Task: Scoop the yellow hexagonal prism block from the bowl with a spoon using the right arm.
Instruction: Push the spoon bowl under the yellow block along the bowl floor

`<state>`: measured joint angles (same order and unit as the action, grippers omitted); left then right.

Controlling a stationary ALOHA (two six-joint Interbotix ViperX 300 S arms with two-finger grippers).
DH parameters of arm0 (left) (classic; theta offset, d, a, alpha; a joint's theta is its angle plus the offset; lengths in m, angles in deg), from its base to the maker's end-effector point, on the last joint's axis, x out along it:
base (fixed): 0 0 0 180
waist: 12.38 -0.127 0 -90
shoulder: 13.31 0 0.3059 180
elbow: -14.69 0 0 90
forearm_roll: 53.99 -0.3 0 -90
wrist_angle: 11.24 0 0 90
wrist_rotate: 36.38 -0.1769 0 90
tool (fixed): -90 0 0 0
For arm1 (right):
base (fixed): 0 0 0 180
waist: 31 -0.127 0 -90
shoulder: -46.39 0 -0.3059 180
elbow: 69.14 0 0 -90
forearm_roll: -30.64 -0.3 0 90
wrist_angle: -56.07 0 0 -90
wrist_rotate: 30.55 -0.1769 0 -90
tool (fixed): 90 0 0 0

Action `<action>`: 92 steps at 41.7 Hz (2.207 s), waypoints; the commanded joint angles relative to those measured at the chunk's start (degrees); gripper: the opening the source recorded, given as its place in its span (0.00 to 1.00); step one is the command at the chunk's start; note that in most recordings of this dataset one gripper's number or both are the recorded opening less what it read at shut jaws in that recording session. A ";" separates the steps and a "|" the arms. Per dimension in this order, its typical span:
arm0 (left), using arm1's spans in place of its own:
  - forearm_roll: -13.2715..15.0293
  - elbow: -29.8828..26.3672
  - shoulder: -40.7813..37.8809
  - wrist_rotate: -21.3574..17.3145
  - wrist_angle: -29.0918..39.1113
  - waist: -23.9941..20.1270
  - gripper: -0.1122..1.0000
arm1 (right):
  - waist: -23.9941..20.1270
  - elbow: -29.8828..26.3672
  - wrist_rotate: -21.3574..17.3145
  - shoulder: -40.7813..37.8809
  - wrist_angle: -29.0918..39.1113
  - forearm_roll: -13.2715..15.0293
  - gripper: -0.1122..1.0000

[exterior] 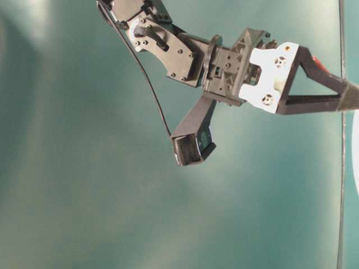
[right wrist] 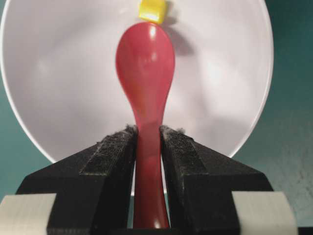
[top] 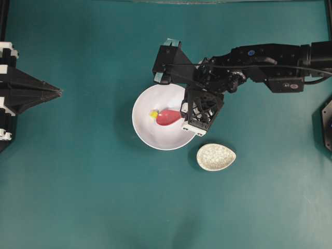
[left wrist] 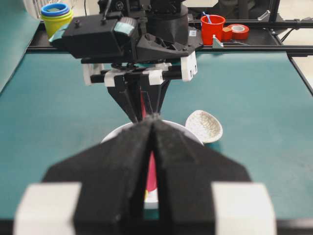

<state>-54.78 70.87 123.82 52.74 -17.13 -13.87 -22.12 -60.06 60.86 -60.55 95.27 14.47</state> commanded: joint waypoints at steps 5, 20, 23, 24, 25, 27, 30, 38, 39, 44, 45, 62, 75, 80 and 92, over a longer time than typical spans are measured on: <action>-0.18 -0.62 -0.62 0.00 -0.62 -0.09 0.10 | -0.09 -1.32 0.09 0.88 -1.93 0.26 0.32; -0.18 -0.62 -0.53 0.09 -0.62 0.00 0.10 | -0.09 -1.41 0.00 0.88 -4.04 1.85 0.31; -0.18 -0.62 -0.35 0.09 -0.62 -0.09 0.10 | -0.09 -1.32 0.00 0.88 -4.57 1.93 0.31; -0.18 -0.62 -0.35 0.09 -0.62 -0.09 0.10 | -0.09 -1.41 0.00 0.88 -4.75 1.93 0.31; -0.18 -0.62 -0.35 0.09 -0.62 -0.09 0.10 | -0.09 -1.41 0.00 0.88 -4.83 2.02 0.31; -0.18 -0.70 -0.35 0.09 -0.62 -0.09 0.10 | -0.09 -1.41 0.00 0.88 -5.19 2.20 0.31; -0.18 -0.62 -0.35 0.18 -0.62 -0.09 0.10 | -0.09 -1.32 0.00 0.88 -5.45 2.29 0.31; -0.18 -0.62 -0.26 0.26 -0.62 -0.09 0.10 | -0.09 -1.32 0.00 0.88 -5.98 2.37 0.31; -0.18 -0.62 -0.26 0.26 -0.62 -0.09 0.10 | -0.09 -1.41 0.09 0.88 -6.06 2.37 0.31; -0.18 -0.62 -0.26 0.35 -0.62 -0.09 0.10 | -0.09 -1.41 0.09 0.88 -6.42 2.46 0.31; -0.18 -0.62 -0.35 0.35 -0.62 0.00 0.10 | -0.09 -1.41 0.09 0.88 -6.50 2.46 0.31; -0.18 -0.62 -0.26 0.35 -0.62 -0.09 0.10 | -0.09 -1.41 0.09 0.88 -7.82 2.55 0.31; -0.18 -0.62 -0.26 0.35 -0.62 -0.09 0.10 | -0.09 -1.93 0.09 0.88 -8.17 2.55 0.31; -0.18 -0.62 -0.26 0.35 -0.62 -0.09 0.10 | -0.09 -2.11 0.09 0.88 -8.35 2.64 0.31; -0.18 -0.62 -0.26 0.35 -0.62 -0.09 0.10 | -0.09 -2.37 0.09 0.88 -8.26 2.72 0.32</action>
<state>-54.78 70.87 123.82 53.00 -17.04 -13.78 -22.21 -61.03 60.86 -60.55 87.45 16.93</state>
